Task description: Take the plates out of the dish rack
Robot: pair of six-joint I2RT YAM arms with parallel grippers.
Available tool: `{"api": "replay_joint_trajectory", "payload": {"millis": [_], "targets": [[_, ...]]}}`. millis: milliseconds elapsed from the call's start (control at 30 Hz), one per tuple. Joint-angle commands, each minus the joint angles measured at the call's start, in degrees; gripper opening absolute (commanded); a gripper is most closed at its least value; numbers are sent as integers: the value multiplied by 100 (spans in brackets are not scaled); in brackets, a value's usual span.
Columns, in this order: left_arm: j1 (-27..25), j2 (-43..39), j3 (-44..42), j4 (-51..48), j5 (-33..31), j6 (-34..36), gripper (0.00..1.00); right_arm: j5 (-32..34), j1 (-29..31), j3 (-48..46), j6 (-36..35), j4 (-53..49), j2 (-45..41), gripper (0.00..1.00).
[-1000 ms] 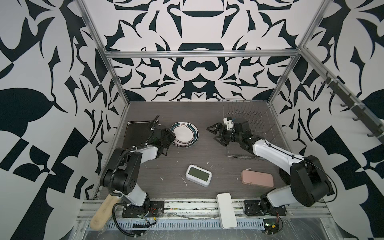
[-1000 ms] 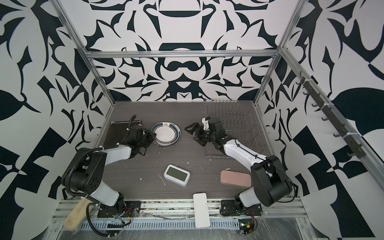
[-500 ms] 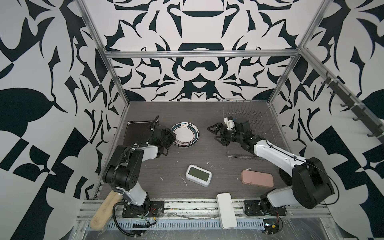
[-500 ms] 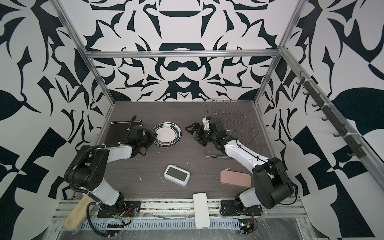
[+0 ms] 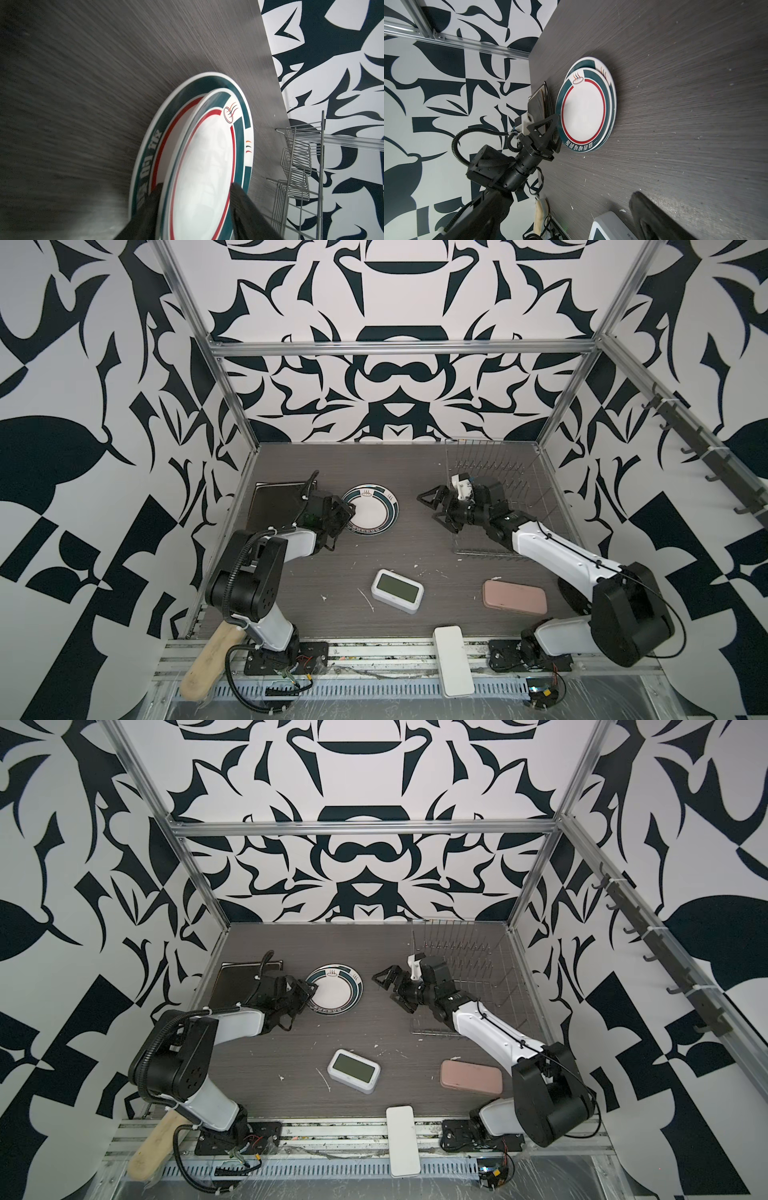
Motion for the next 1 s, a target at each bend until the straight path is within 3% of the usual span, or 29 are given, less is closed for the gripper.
{"api": "replay_joint_trajectory", "payload": {"millis": [0,967], "targets": [[26,22,156,-112,56,63,56,192,-20,198,-134,-10,-197,100],[26,-340,375,-1383,-407,410,84,329,-27,231,-279,-256,-275,100]]}}
